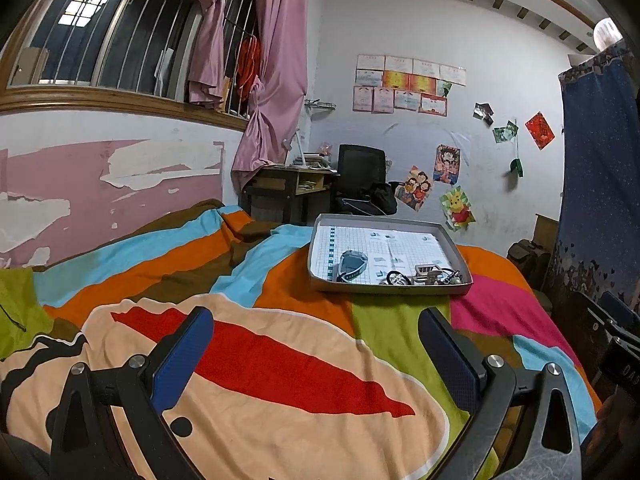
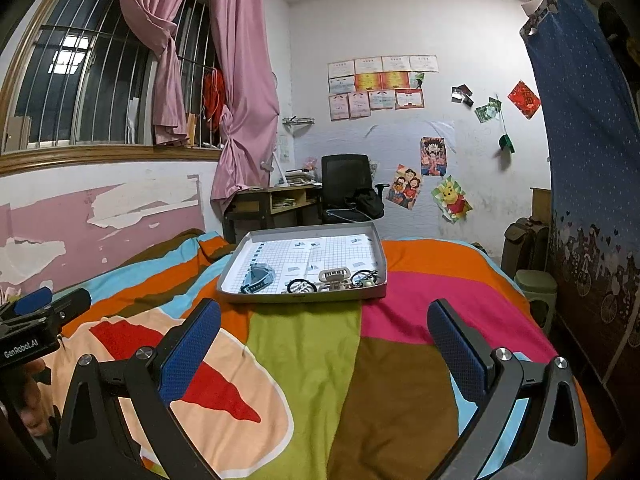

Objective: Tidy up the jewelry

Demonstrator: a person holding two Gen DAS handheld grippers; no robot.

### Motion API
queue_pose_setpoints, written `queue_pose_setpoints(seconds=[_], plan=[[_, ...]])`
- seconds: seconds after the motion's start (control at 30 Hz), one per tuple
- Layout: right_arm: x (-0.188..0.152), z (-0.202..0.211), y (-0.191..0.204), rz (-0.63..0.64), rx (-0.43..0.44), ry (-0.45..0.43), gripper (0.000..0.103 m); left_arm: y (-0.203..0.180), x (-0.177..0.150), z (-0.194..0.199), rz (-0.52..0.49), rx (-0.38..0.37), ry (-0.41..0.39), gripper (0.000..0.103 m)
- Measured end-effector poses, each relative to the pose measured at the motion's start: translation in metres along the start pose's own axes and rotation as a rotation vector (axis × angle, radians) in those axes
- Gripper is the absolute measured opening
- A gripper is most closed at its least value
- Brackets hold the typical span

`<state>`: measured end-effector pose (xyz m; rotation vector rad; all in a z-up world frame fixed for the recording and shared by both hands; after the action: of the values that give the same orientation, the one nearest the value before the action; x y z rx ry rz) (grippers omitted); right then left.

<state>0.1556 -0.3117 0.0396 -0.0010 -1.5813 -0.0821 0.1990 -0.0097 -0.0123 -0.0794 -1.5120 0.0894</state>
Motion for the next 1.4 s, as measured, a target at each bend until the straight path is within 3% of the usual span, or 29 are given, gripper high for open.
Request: queue_pose_setpoints(seconds=[1.4], plan=[[-0.0012,-0.0007,0.0017,0.000,-0.003,-0.003,0.102,0.0016,0.0000,0.0009,-0.005,0.010,-0.010,0.103]])
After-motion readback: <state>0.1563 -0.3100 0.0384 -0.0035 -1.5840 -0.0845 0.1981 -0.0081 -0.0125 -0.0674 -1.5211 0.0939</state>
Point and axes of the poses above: each gripper's, at about its wrist camera, not at the fingertips, and z roughly against the way its jaws point, y to its left, x to its top, the point moved 9 cm from there along -z, roughly the way its jaws point, and after that the axes turned 13 degrees about -y, right-handed, at the moved point
